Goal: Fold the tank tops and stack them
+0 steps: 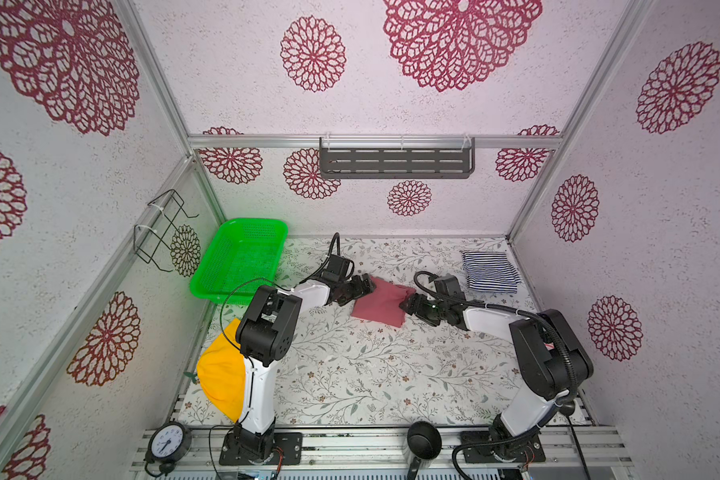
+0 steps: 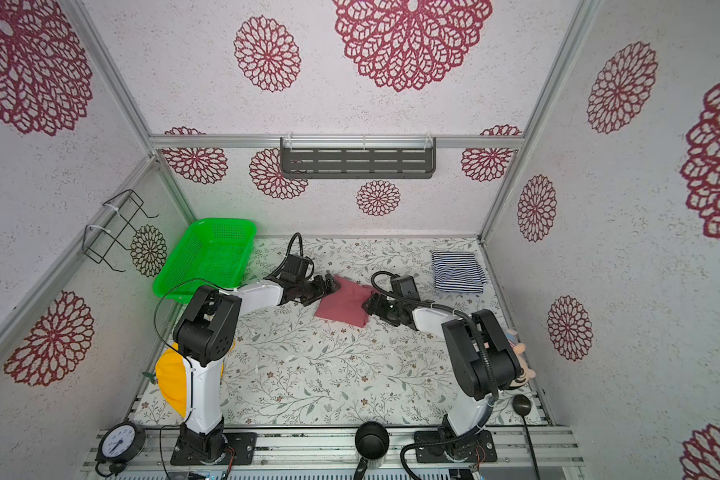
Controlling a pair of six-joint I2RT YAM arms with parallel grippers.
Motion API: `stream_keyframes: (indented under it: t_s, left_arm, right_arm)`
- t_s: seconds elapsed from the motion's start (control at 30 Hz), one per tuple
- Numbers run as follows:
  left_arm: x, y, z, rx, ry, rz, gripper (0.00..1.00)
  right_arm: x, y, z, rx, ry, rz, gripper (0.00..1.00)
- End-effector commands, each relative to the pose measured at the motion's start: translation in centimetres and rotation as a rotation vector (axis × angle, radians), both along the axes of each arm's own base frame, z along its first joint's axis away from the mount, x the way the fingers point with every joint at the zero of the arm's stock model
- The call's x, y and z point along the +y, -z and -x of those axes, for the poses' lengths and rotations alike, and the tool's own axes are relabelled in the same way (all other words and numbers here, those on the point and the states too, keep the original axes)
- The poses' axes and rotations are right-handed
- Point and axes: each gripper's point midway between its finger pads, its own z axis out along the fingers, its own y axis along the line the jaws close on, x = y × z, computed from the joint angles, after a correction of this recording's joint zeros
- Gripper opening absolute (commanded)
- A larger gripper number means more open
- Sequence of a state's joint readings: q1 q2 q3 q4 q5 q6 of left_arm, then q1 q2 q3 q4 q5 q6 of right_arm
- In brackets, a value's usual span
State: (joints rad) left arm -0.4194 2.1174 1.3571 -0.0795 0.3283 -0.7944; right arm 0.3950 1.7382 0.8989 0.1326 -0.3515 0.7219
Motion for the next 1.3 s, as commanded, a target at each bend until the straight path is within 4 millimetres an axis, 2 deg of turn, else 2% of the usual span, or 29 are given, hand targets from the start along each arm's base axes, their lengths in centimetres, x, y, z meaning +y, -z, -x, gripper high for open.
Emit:
stream_keyframes:
  t_s: [0.0, 0.23, 0.4, 0.47, 0.57, 0.63, 0.73, 0.77, 0.8, 0.97, 1.1, 1.27]
  left_arm:
    - [0.5, 5.7, 3.9, 0.19, -0.002, -0.053, 0.9]
    - [0.0, 7.8, 5.3, 0.256, -0.025, -0.064, 0.79]
    - [-0.7, 8.7, 5.7, 0.265, -0.038, -0.072, 0.58]
    - [-0.4, 8.7, 5.5, 0.255, -0.06, -0.083, 0.49]
    - [-0.6, 7.9, 4.9, 0.231, -0.073, -0.081, 0.37]
    - [-0.8, 7.1, 4.3, 0.21, -0.076, -0.076, 0.29]
    - [-1.4, 5.5, 3.4, 0.166, -0.083, -0.068, 0.14]
    - [-1.5, 4.7, 2.8, 0.143, -0.096, -0.068, 0.08]
    - [-1.6, 3.7, 2.4, 0.113, -0.11, -0.066, 0.01]
    - [-3.1, -2.1, -0.6, -0.04, -0.143, -0.027, 0.0]
    - [-5.9, -6.3, -2.8, -0.126, -0.129, 0.019, 0.0]
    - [-9.9, -9.9, -4.7, -0.206, -0.087, 0.071, 0.0]
  right_arm:
    - [1.3, 0.4, -1.1, -0.01, 0.025, -0.047, 0.75]
    - [1.9, 2.0, -1.9, 0.014, 0.05, -0.067, 0.71]
    - [2.3, 3.0, -1.6, 0.031, 0.042, -0.075, 0.69]
    - [2.3, 3.1, -1.6, 0.027, 0.038, -0.079, 0.57]
    - [2.6, 3.0, -1.7, 0.022, 0.028, -0.092, 0.34]
    - [2.9, 2.6, -2.0, 0.008, 0.015, -0.108, 0.23]
    - [3.3, 1.3, -2.9, -0.027, -0.01, -0.137, 0.09]
    - [3.3, 0.7, -3.2, -0.044, -0.023, -0.132, 0.02]
    - [3.3, 0.0, -3.6, -0.069, -0.039, -0.11, 0.0]
    - [2.7, -3.7, -4.9, -0.175, -0.111, -0.025, 0.0]
    - [1.1, -6.1, -6.0, -0.236, -0.122, -0.022, 0.0]
    - [-1.2, -8.6, -7.0, -0.3, -0.158, -0.051, 0.0]
